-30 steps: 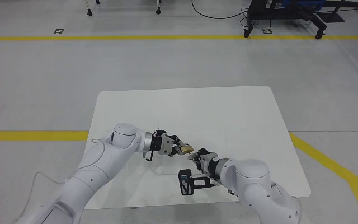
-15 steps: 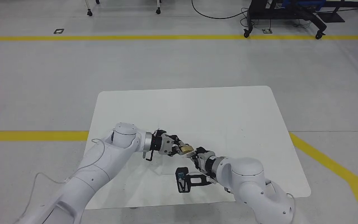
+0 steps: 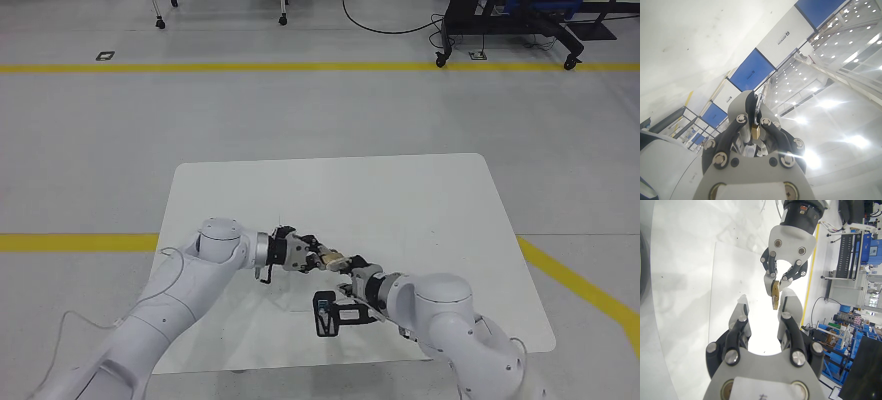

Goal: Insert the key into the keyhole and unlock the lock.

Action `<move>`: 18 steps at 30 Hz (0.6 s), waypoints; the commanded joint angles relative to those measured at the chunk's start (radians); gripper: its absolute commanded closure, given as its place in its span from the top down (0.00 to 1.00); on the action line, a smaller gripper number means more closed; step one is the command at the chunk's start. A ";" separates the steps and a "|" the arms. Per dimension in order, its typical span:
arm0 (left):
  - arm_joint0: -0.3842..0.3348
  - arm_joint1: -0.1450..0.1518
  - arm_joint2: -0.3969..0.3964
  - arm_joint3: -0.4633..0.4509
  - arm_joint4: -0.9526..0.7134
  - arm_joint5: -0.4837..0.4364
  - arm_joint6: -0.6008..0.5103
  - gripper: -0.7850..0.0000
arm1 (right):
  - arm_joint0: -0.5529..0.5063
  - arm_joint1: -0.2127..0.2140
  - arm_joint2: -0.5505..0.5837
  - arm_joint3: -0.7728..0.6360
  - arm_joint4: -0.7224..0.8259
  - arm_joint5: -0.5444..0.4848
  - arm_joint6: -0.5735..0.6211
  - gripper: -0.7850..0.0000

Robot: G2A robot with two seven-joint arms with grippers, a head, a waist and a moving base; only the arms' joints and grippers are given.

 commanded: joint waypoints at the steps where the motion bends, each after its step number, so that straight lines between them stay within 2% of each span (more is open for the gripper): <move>1: 0.011 0.003 -0.022 -0.015 0.003 -0.066 0.033 0.00 | -0.021 0.007 0.043 -0.020 0.012 0.011 -0.044 1.00; 5: 0.053 0.017 -0.059 -0.092 0.055 -0.203 0.081 0.00 | -0.087 0.023 0.153 -0.062 0.007 0.076 -0.175 1.00; 9: 0.129 0.045 -0.130 -0.208 0.121 -0.338 0.155 0.00 | -0.094 0.024 0.163 -0.064 0.004 0.082 -0.188 1.00; 18: 0.129 0.045 -0.130 -0.208 0.121 -0.338 0.155 0.00 | -0.094 0.024 0.163 -0.064 0.004 0.082 -0.188 1.00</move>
